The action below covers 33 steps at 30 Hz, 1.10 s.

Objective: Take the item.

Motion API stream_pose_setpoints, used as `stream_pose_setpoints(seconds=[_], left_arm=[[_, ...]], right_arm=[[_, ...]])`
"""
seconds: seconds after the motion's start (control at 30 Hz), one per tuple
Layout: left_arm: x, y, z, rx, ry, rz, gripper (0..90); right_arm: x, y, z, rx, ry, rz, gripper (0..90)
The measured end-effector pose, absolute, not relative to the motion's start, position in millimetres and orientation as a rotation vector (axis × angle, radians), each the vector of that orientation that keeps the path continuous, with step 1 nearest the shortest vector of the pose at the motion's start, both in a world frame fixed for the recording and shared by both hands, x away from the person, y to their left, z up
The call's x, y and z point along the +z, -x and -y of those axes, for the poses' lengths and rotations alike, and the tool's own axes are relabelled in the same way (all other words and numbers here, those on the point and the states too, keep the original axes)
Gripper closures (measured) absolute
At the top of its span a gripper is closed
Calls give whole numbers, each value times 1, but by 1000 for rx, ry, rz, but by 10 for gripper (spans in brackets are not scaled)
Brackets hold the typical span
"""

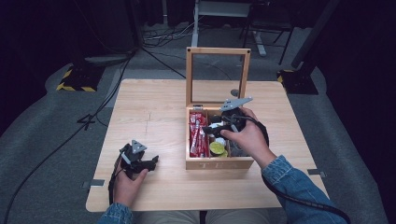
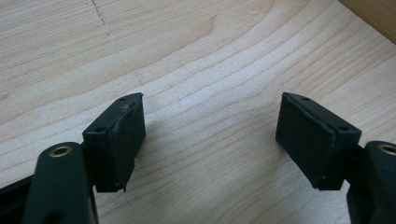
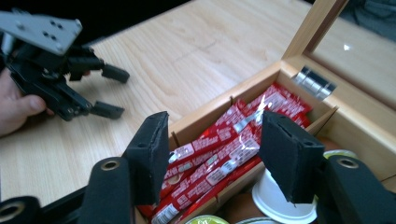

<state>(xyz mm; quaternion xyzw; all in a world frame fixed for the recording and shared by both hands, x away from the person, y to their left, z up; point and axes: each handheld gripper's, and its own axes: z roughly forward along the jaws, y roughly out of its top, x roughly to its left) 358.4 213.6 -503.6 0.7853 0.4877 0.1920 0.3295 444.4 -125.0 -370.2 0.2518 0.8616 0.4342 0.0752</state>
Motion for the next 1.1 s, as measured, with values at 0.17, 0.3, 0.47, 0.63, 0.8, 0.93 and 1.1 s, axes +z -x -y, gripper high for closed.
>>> stream_pose_setpoints(seconds=[0.17, 0.3, 0.47, 0.63, 0.8, 0.93, 1.1], left_arm=[[-504, -358, -214, 502, -2053, -1276, 244], [-504, -358, -214, 502, -2053, -1277, 244], [-504, -358, -214, 502, -2053, -1277, 245], [-504, -358, -214, 502, -2053, -1277, 245], [-504, -358, -214, 502, -2053, -1276, 244], [-504, -358, -214, 502, -2053, -1277, 244], [-504, -358, -214, 502, -2053, -1277, 245]], right_arm=[[-383, -446, 115, 1215, -801, -2623, 401], [-392, -447, 109, 1166, -818, -2646, 400], [-401, -446, 102, 1146, -819, -2680, 398], [-411, -444, 92, 1119, -822, -2719, 398], [-415, -445, 86, 1091, -832, -2724, 400], [-421, -448, 82, 1067, -867, -2719, 403], [-422, -450, 78, 1074, -907, -2707, 415]])
